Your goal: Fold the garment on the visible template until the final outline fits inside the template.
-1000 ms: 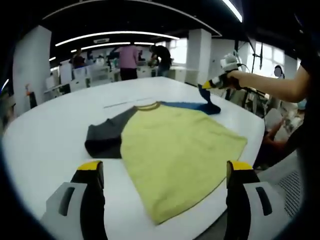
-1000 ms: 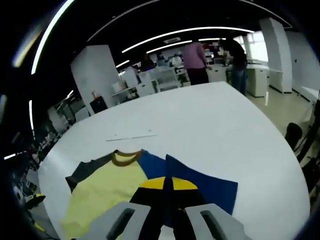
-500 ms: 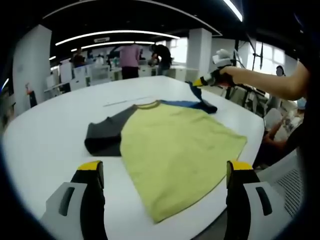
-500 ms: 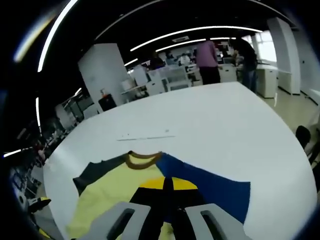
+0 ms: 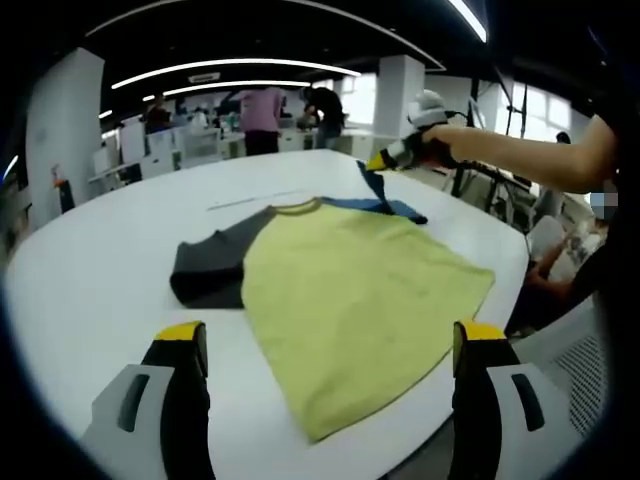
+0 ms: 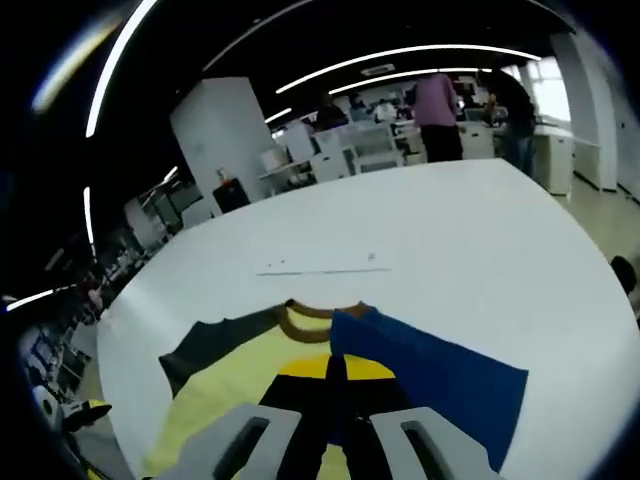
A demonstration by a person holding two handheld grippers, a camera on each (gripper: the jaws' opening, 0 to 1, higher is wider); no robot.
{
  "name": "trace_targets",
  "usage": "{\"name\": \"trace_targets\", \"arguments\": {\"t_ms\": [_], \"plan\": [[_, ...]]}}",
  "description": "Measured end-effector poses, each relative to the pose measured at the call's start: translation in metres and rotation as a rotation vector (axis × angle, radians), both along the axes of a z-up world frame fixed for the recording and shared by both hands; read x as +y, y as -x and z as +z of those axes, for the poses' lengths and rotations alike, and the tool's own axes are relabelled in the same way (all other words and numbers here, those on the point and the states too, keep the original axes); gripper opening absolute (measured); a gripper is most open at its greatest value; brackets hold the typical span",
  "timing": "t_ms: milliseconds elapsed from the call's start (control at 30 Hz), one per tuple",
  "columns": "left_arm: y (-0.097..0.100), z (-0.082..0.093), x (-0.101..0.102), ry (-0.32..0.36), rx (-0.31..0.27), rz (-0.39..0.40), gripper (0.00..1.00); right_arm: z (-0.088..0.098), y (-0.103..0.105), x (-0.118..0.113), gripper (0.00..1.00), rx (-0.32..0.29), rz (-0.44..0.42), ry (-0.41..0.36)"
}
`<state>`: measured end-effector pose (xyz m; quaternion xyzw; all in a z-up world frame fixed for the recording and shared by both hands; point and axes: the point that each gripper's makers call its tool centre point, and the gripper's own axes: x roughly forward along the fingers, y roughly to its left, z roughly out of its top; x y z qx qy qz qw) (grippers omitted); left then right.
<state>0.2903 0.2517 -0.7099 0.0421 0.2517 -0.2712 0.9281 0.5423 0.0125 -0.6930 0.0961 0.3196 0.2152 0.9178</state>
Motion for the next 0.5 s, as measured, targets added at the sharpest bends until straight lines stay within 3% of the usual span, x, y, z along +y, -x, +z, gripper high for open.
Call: {"name": "trace_targets", "arguments": {"t_ms": [500], "plan": [[0.003,0.000,-0.002,-0.004,0.006,0.004,0.99,0.001,-0.007,0.046,0.00,0.009,0.086,0.012]]}}
